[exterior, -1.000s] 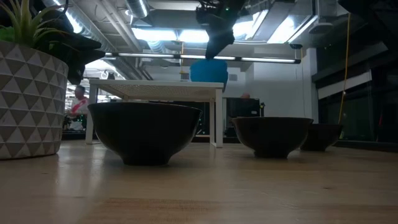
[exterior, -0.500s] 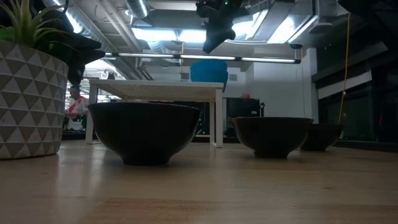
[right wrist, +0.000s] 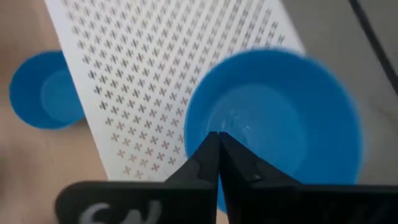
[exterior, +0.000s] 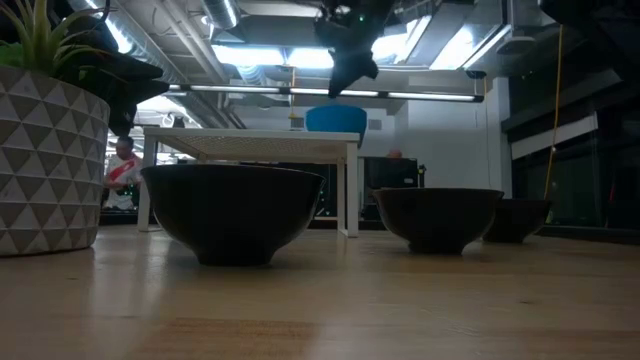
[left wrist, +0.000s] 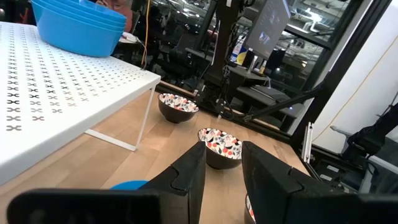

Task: Pick & Place Mini bowls
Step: Stack the blue bowl on the blue bowl on the shelf

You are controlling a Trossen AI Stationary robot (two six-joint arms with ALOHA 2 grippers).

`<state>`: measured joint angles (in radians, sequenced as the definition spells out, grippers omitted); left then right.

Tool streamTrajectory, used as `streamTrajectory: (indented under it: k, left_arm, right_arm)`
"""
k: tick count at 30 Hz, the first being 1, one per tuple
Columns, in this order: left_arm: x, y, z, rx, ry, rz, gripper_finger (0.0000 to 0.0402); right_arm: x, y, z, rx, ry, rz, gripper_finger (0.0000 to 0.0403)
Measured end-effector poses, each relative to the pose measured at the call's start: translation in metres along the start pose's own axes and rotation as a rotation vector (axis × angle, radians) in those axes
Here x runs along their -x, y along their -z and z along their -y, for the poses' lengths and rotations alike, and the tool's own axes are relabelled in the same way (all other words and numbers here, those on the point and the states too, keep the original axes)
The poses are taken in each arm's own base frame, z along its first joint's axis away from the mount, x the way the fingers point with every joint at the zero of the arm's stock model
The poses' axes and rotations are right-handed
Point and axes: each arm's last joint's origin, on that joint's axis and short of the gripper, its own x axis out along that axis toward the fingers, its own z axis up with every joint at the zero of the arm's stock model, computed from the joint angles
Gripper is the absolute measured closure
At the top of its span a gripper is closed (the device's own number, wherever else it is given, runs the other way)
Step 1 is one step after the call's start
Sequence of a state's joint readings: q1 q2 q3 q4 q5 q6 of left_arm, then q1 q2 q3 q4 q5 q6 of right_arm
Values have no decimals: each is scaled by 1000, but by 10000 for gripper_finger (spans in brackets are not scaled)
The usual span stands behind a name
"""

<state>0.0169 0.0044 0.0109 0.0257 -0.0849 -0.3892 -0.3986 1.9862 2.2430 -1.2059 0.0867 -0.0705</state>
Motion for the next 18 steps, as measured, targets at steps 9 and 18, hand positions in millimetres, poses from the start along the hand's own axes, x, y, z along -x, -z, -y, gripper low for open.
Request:
streamTrajectory:
  k: [9, 18]
  left_arm:
    - [0, 0, 0, 0, 0, 0, 302]
    - [0, 0, 0, 0, 0, 0, 302]
  right_arm:
    - [41, 0, 17, -61, 340, 18, 384]
    - [27, 21, 43, -357, 393, -166, 393]
